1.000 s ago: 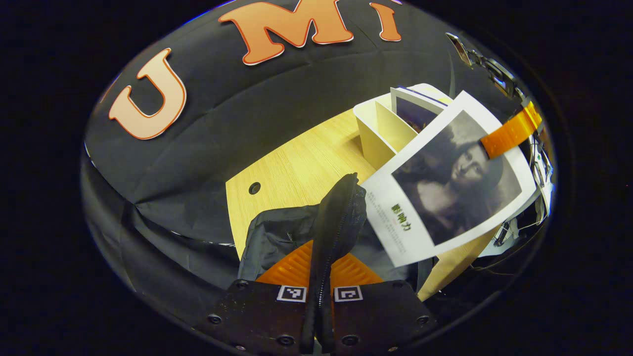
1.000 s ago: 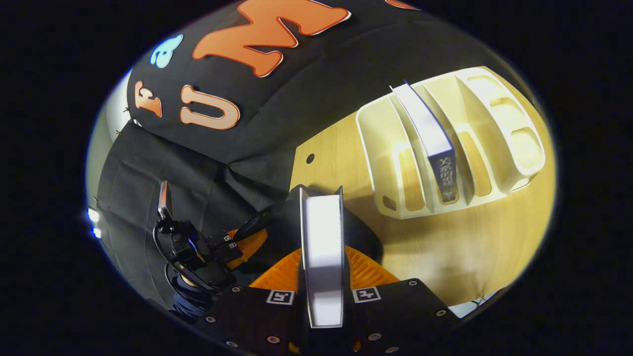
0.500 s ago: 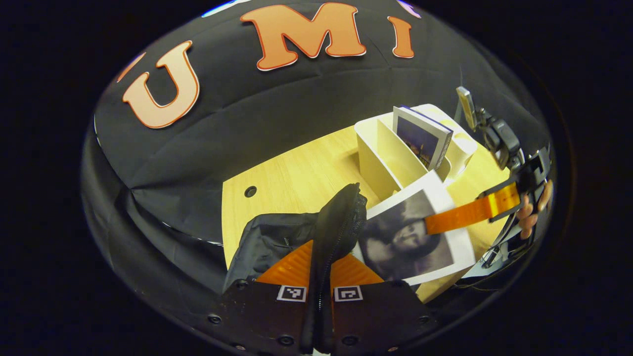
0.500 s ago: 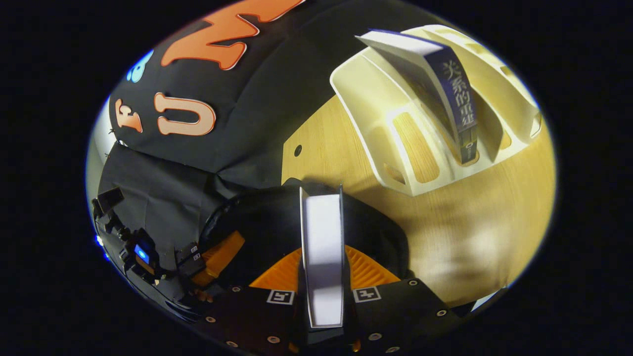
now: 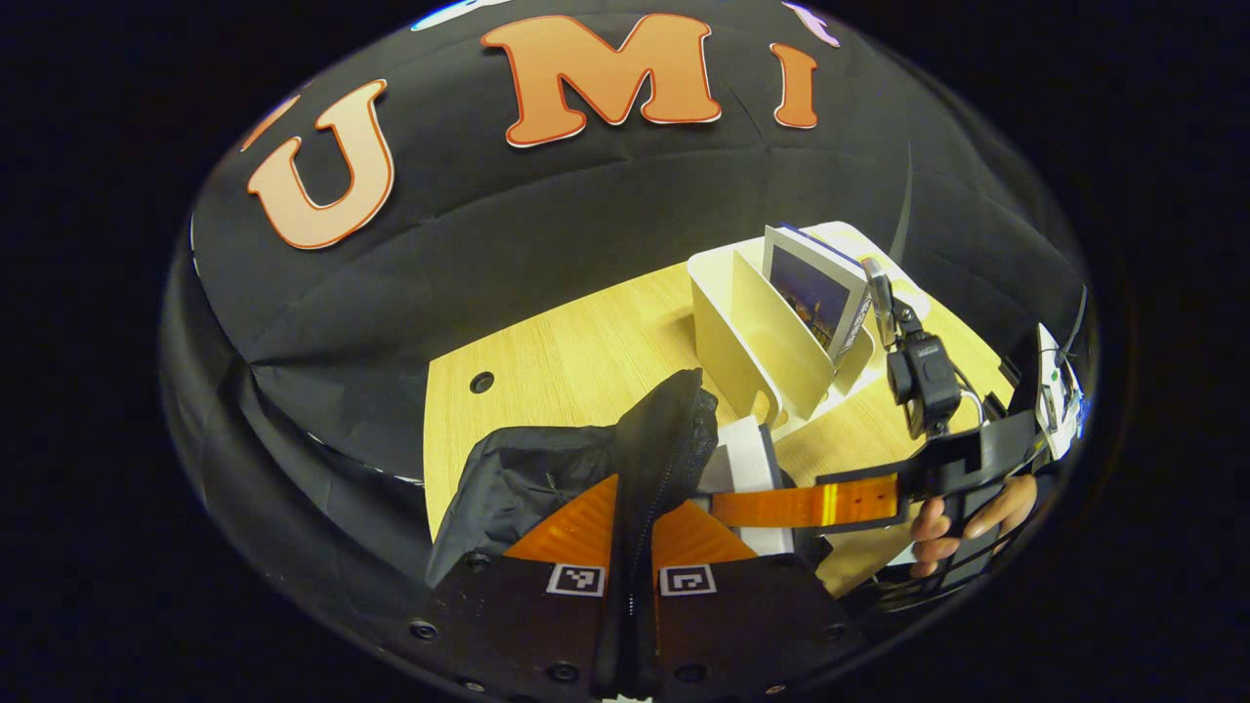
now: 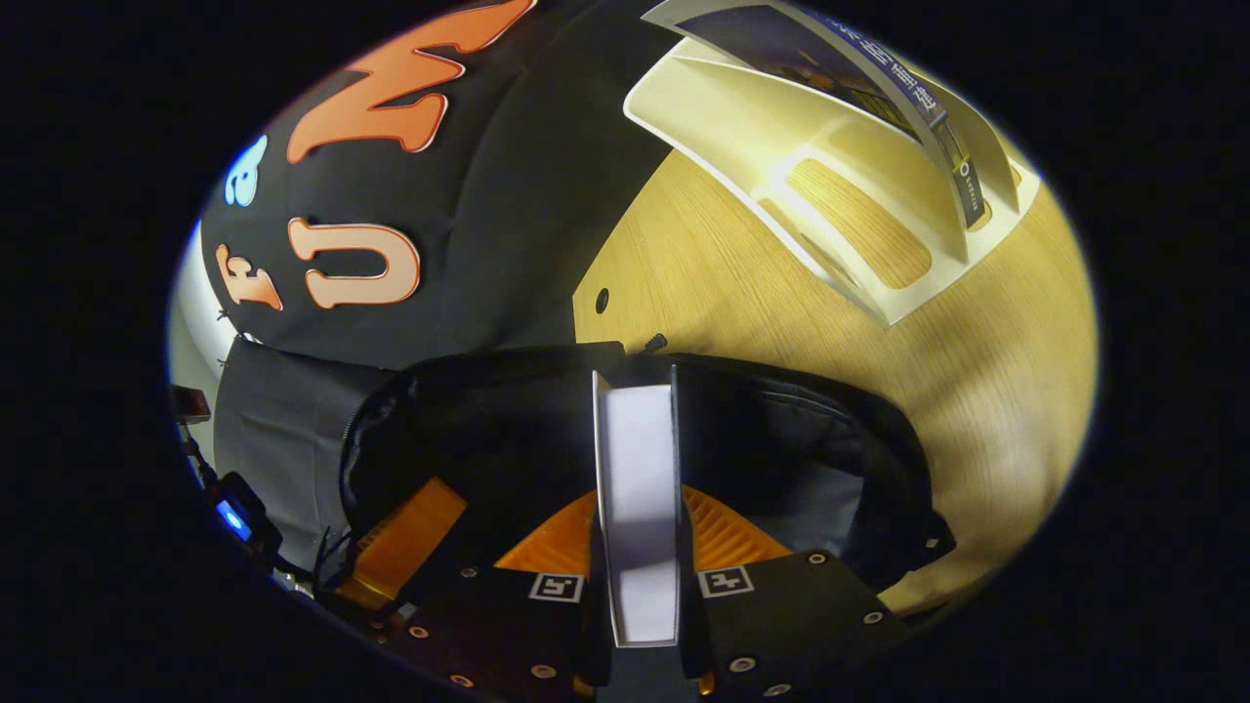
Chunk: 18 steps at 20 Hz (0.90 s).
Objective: Open the schoolbag, grab two books from the bookshelf and put them into the schoolbag.
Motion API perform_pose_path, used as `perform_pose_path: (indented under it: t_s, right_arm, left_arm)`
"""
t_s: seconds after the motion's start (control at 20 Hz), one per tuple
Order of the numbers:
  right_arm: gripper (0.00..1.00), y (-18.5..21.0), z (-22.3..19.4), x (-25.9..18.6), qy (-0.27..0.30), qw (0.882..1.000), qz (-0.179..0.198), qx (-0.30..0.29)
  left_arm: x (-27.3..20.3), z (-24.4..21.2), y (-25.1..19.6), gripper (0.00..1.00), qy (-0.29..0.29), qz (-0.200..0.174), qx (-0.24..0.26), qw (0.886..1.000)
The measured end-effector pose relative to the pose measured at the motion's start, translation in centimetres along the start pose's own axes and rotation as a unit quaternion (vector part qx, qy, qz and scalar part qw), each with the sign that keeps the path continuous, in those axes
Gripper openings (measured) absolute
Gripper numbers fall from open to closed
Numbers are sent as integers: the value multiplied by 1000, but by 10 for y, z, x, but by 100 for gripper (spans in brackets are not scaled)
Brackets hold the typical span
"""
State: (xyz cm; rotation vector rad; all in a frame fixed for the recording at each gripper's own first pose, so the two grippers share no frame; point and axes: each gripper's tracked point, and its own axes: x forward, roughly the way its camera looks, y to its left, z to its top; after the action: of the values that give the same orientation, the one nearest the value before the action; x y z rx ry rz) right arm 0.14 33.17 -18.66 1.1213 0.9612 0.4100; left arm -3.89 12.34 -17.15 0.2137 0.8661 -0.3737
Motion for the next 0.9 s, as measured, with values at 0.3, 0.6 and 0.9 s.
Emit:
perform_pose_path:
  t_s: [0.3,0.6,0.9]
  right_arm:
    - [19,0,-13,28,8,1000,-15,5]
    - [54,-31,-55,5,127,986,-84,-63]
    - [97,-47,-45,-55,191,960,-125,-164]
  left_arm:
    - [4,3,-4,6,-3,-3,-9,1000]
    - [8,4,2,7,0,1,-11,1000]
    - [10,5,0,6,-4,0,-17,1000]
